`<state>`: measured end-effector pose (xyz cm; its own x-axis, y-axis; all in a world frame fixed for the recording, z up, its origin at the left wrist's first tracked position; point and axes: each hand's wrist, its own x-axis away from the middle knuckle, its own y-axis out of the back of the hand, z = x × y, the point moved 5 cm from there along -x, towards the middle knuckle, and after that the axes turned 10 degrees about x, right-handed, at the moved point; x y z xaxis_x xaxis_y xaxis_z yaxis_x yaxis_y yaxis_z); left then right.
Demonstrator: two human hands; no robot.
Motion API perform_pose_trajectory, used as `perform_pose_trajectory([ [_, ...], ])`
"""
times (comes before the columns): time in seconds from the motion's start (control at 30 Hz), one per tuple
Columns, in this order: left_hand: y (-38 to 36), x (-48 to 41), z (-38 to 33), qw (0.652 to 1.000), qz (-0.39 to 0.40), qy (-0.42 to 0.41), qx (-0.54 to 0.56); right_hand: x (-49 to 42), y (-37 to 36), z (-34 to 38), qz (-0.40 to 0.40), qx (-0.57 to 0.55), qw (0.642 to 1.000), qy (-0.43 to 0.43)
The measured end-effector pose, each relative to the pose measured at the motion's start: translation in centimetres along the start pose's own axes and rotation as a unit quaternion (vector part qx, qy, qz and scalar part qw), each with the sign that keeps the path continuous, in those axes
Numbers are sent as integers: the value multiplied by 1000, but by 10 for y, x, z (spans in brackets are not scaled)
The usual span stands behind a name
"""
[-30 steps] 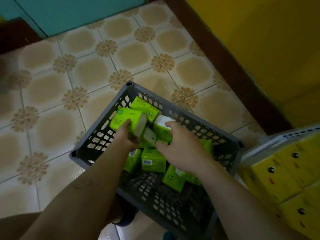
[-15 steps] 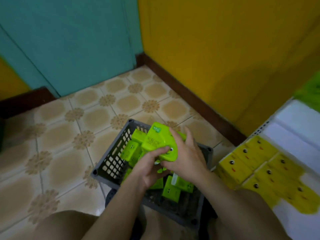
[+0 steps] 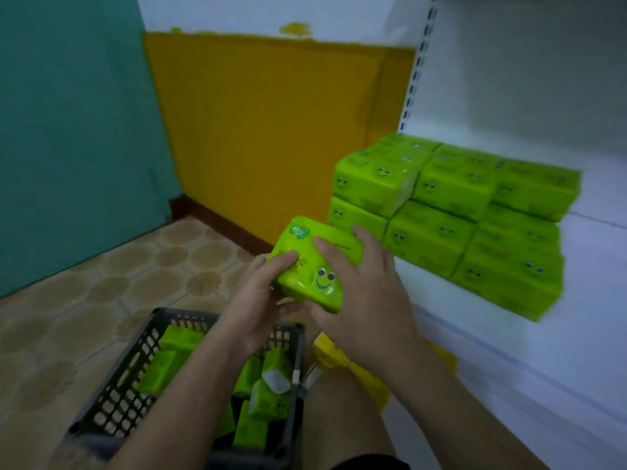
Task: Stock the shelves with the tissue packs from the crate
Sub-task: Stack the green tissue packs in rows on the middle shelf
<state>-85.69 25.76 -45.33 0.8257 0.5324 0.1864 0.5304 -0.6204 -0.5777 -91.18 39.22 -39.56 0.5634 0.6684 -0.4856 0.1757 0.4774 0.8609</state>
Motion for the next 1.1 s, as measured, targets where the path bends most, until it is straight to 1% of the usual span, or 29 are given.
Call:
perform_pose_trajectory([
  [0.07, -32, -3, 2, 998, 39, 2, -53, 2, 26, -26, 13, -3, 1000, -24],
  [0.17, -81, -10, 5, 988, 79, -7, -130, 5, 61, -78, 5, -8, 997, -79],
  [0.27, -118, -20, 5, 975, 73, -58, -200, 3, 93, -136, -9, -56, 990, -131],
  [0.3, -128, -25, 5, 963, 70, -94, -245, 0, 103, -157, -12, -61, 987, -147],
  [0.33, -138, -29, 6, 942, 75, -134, -297, -4, 112, -179, -12, -59, 985, -164],
  [0.4, -156, -36, 13, 893, 106, -189, -394, -11, 124, -223, -5, -54, 979, -196],
  [0.5, -174, -42, 25, 836, 140, -215, -485, -22, 127, -271, 15, -61, 973, -220],
  [0.6, -181, -45, 27, 787, 124, -227, -560, -34, 113, -291, 23, -41, 973, -227],
  [0.7, -177, -46, 23, 767, 98, -236, -589, -45, 97, -292, 5, -10, 974, -228],
  [0.77, -174, -47, 21, 767, 102, -239, -586, -47, 91, -288, -2, 1, 971, -240],
  [0.83, -172, -48, 20, 777, 115, -235, -573, -46, 90, -283, 8, 15, 968, -251],
  [0.9, -168, -48, 18, 808, 133, -227, -528, -40, 93, -273, 21, 48, 960, -275],
  [0.93, -164, -47, 16, 827, 141, -224, -496, -35, 97, -262, -1, 62, 957, -284],
  [0.97, -161, -45, 15, 842, 145, -225, -468, -30, 101, -248, -50, 65, 956, -281],
  [1.0, -156, -42, 14, 851, 145, -228, -450, -25, 106, -226, -117, 61, 958, -254],
  [1.03, -150, -39, 12, 857, 141, -235, -437, -18, 107, -200, -185, 51, 959, -209],
  [1.07, -143, -36, 10, 861, 136, -243, -426, -12, 104, -171, -234, 32, 958, -162],
  [1.1, -134, -33, 7, 866, 128, -248, -416, -8, 97, -141, -256, 0, 959, -119],
])
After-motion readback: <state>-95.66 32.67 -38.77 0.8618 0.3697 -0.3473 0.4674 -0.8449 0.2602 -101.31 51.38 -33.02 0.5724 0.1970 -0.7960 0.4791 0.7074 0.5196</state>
